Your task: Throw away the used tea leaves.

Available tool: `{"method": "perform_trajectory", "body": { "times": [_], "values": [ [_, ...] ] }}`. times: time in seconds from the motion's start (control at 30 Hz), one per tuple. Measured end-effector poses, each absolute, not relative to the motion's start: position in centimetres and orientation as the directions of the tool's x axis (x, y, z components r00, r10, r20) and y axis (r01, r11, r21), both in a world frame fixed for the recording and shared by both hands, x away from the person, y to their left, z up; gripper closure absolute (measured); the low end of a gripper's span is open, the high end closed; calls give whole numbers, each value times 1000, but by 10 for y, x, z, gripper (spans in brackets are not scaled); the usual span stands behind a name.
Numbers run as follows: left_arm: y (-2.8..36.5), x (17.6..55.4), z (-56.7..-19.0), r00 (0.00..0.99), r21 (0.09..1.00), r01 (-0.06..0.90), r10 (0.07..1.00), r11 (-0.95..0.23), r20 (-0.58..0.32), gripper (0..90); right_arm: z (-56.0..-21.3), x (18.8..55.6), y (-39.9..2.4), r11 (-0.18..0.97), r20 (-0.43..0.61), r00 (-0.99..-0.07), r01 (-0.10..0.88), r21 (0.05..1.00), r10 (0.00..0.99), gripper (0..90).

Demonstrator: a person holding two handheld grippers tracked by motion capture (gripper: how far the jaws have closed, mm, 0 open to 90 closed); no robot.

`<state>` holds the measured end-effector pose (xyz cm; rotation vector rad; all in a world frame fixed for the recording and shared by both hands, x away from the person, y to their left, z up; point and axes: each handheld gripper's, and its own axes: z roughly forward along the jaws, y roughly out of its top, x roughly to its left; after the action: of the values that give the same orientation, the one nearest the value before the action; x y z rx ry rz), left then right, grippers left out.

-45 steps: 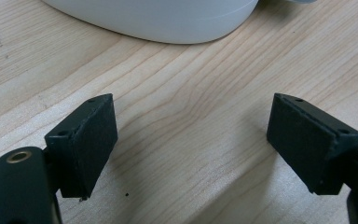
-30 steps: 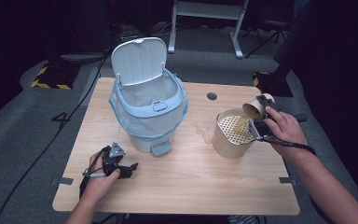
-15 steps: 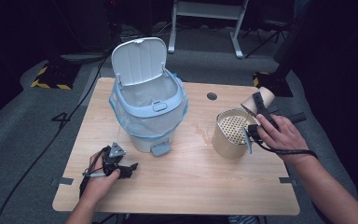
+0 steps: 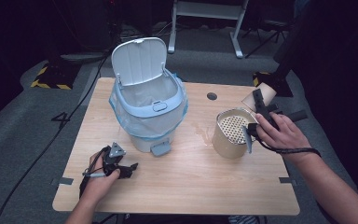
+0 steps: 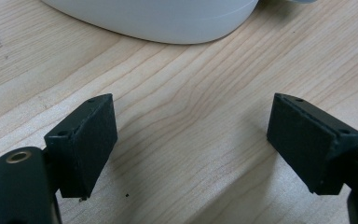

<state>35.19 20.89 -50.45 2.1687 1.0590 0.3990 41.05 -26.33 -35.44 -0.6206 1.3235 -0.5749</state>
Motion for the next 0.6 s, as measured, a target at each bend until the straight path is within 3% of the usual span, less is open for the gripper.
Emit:
{"method": "perform_trajectory", "body": {
  "times": [0.2, 0.3, 0.6],
  "values": [
    [209, 352, -504, 621, 693, 574, 783, -437, -21, 164, -351, 411, -261, 700, -683, 171, 68, -711, -710, 355],
    [209, 352, -505, 622, 693, 574, 783, -437, -21, 164, -359, 411, -257, 650, -634, 170, 55, -758, -754, 365],
    [209, 352, -505, 622, 693, 574, 783, -436, -21, 164, -355, 411, -255, 619, -593, 188, 144, -772, -783, 371]
  ]
}}
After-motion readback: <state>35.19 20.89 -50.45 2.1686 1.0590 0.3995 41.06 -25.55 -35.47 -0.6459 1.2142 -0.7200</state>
